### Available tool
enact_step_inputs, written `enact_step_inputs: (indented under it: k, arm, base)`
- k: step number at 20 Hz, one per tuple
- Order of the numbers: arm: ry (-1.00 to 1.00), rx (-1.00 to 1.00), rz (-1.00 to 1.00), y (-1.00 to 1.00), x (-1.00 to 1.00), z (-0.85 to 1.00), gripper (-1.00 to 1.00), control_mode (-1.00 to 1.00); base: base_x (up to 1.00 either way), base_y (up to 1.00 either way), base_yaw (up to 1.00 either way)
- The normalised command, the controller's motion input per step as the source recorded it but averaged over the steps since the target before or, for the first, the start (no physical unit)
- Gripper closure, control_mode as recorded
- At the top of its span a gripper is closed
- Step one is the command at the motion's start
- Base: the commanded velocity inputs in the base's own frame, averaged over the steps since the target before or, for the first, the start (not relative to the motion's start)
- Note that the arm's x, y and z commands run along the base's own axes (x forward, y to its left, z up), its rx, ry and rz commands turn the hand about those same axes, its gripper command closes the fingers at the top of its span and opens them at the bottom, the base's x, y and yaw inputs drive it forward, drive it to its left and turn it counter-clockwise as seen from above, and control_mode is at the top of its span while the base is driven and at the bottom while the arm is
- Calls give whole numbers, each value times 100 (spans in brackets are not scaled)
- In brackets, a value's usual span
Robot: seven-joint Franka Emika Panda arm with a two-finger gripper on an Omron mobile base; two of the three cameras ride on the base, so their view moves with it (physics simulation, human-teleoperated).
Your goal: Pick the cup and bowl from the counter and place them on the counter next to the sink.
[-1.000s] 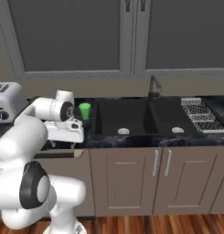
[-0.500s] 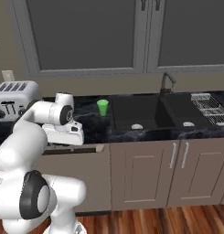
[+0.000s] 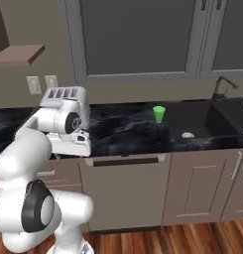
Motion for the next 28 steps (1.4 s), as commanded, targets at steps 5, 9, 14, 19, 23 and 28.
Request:
enact_step_inputs:
  k: [5, 9, 14, 19, 23, 28]
  arm:
    - [0, 0, 0, 0, 0, 0, -100, 100]
    - [0, 0, 0, 0, 0, 0, -100, 100]
    - [0, 0, 0, 0, 0, 0, -100, 100]
    - [0, 0, 0, 0, 0, 0, -100, 100]
    - [0, 0, 0, 0, 0, 0, -100, 100]
    - [0, 0, 0, 0, 0, 0, -100, 100]
  base:
    - [32, 100, 0]
    - [70, 100, 5]
    - [33, 75, 4]
    - [1, 51, 0]
    - [15, 54, 11]
    - [20, 11, 30]
